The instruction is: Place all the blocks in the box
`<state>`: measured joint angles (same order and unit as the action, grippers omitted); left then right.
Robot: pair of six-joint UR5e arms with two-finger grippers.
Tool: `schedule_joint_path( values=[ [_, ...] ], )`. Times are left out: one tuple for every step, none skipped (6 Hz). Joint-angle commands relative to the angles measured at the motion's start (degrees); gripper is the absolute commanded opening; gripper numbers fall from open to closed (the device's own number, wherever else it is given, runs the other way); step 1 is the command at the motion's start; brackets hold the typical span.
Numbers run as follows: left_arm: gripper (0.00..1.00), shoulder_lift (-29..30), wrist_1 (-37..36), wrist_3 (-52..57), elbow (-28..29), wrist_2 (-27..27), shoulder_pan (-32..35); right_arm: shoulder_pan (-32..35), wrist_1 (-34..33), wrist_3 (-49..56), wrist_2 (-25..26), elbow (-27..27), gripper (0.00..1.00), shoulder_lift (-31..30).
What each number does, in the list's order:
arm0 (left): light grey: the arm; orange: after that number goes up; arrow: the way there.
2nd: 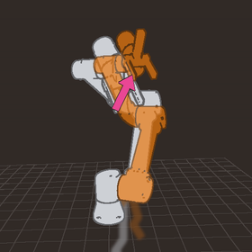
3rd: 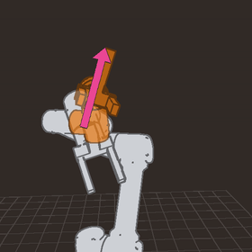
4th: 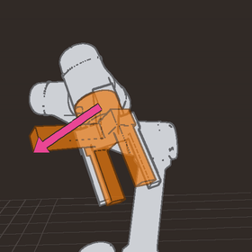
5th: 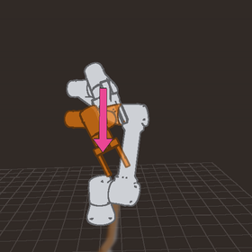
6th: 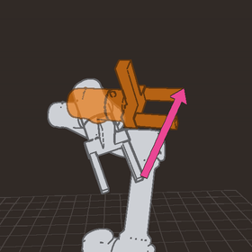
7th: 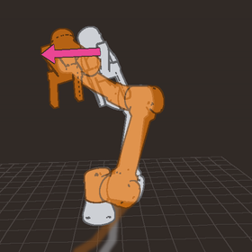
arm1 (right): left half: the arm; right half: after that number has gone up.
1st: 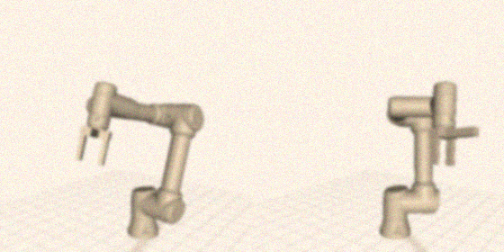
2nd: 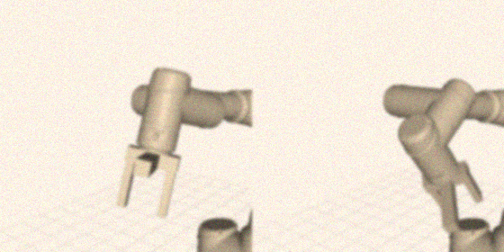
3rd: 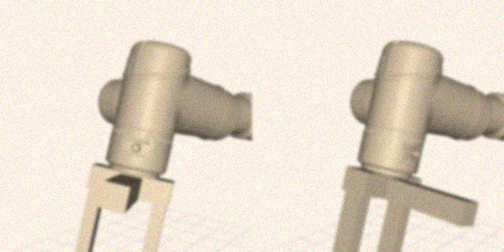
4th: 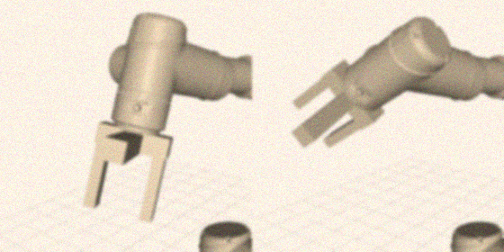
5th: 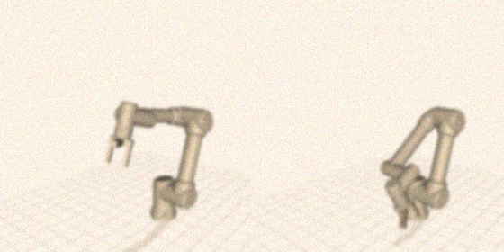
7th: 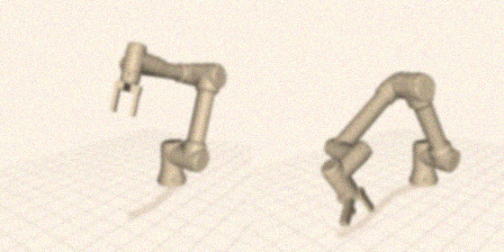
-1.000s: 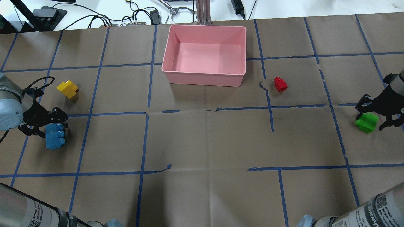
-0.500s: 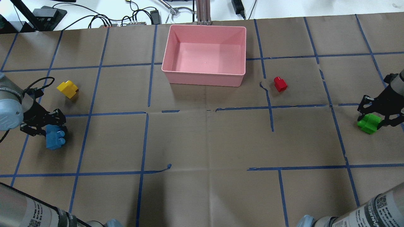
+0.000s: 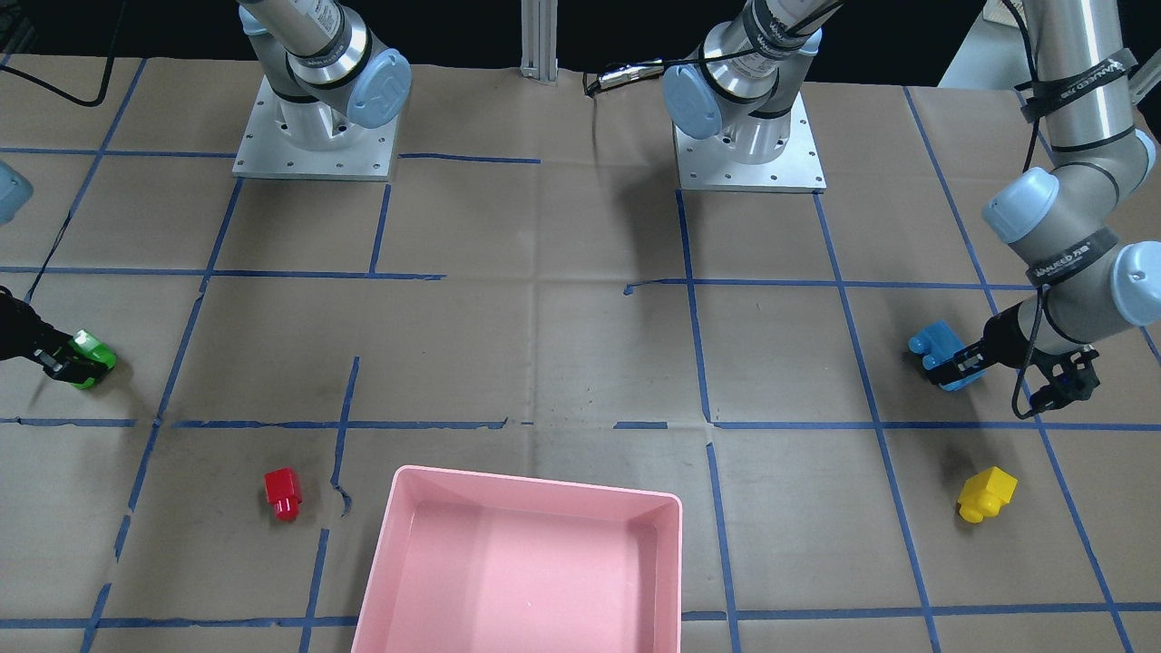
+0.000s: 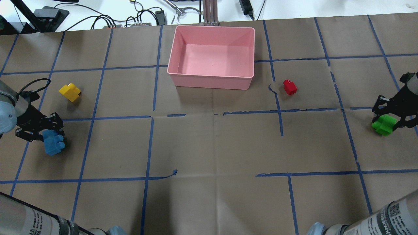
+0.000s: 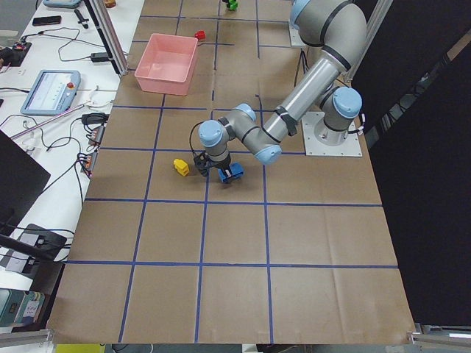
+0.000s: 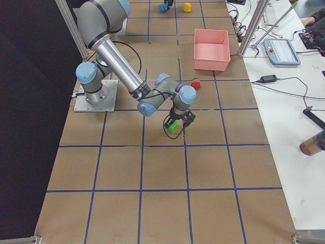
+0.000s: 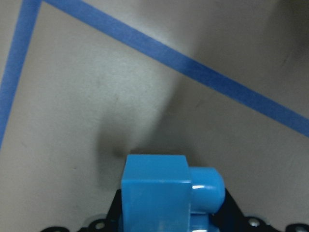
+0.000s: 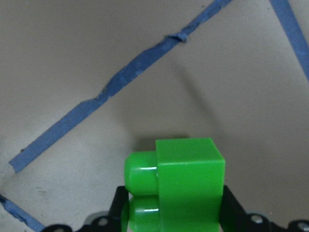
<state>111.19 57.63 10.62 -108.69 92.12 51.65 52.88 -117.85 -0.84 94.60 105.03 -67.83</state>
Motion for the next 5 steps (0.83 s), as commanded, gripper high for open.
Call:
schedule_joint_path(
  values=[
    [0.1,-4.4,0.1,-3.3,0.3,-6.8,1.6,1.1,3.5,-0.2,-1.9,-6.4,0.42,-1.0],
    [0.1,-5.6,0.0,-9.2,1.2,-9.6,6.1,3.7,6.8,0.2,-3.6,-10.7,0.42,-1.2],
    [0.1,-6.2,0.0,-17.6,4.1,-9.3,13.8,7.4,10.2,0.7,-3.6,-14.6,0.42,-1.9],
    [0.09,-5.7,0.2,-28.8,8.9,-9.2,21.9,10.2,12.9,2.0,-3.5,-17.6,0.42,-2.8],
    [0.09,-4.6,1.3,-40.0,14.1,-9.6,28.8,14.8,18.2,2.9,-3.5,-22.4,0.42,-3.4]
  ],
)
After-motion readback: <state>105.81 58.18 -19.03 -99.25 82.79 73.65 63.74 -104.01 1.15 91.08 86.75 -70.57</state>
